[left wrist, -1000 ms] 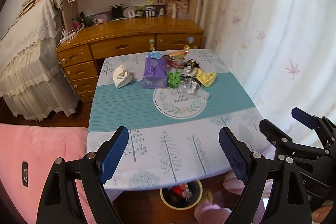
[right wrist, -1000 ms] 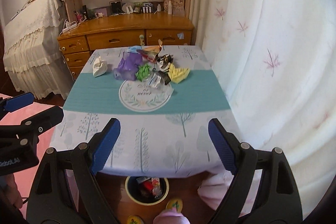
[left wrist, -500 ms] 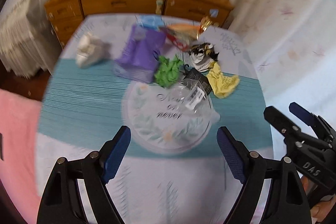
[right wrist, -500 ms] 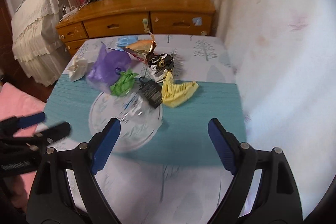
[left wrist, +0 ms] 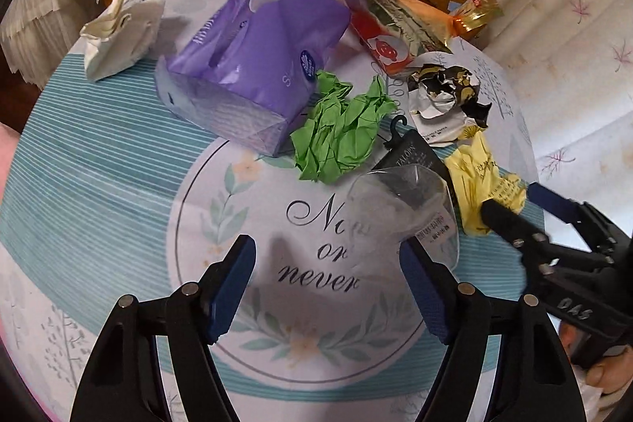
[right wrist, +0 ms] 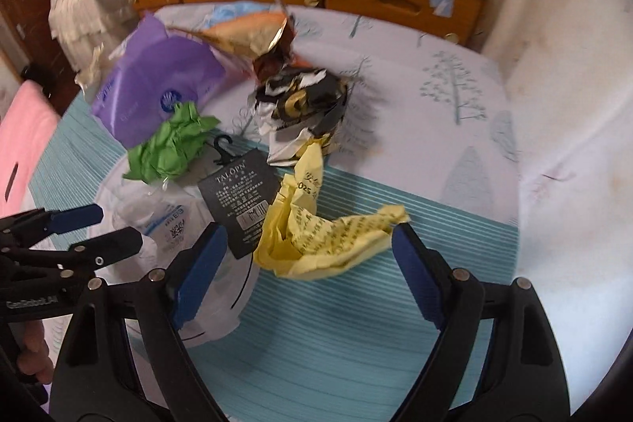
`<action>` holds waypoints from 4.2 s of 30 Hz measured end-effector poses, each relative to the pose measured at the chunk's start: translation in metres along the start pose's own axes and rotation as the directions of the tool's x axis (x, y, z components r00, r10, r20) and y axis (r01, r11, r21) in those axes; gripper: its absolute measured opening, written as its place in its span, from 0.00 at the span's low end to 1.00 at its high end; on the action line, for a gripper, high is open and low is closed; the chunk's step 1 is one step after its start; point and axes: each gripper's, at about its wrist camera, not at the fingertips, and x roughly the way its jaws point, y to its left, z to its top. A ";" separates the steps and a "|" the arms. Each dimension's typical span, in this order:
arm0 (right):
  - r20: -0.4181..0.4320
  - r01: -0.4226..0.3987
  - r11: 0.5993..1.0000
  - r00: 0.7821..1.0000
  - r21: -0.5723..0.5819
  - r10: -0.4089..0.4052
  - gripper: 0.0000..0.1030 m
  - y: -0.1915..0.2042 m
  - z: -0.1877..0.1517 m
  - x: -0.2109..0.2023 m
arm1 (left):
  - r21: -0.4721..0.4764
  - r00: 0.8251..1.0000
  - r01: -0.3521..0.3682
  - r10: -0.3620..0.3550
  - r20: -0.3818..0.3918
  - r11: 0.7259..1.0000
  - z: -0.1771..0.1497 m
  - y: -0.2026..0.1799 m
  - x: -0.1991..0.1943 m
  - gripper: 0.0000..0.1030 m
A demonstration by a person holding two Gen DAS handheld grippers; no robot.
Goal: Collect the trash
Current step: 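Grasp the clear plastic bottle with the left gripper while the right grasps the yellow crumpled paper, then carry both items over the trash bin and open both grippers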
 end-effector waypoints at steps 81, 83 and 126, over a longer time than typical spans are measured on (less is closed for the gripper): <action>0.179 -0.125 0.821 0.983 0.557 0.028 0.36 0.141 -0.210 -0.180 | 0.404 0.978 0.118 -0.177 0.113 0.907 -0.178 0.091 -0.252 0.20; 0.181 -0.120 0.826 0.983 0.551 0.023 0.36 0.165 -0.235 -0.196 | 0.423 0.978 0.113 -0.176 0.111 0.899 -0.199 0.096 -0.263 0.20; -0.128 -0.091 0.873 0.977 0.479 0.172 0.63 0.233 -0.541 0.131 | 0.305 0.998 -0.040 0.055 -0.041 0.951 -0.437 0.207 0.106 0.77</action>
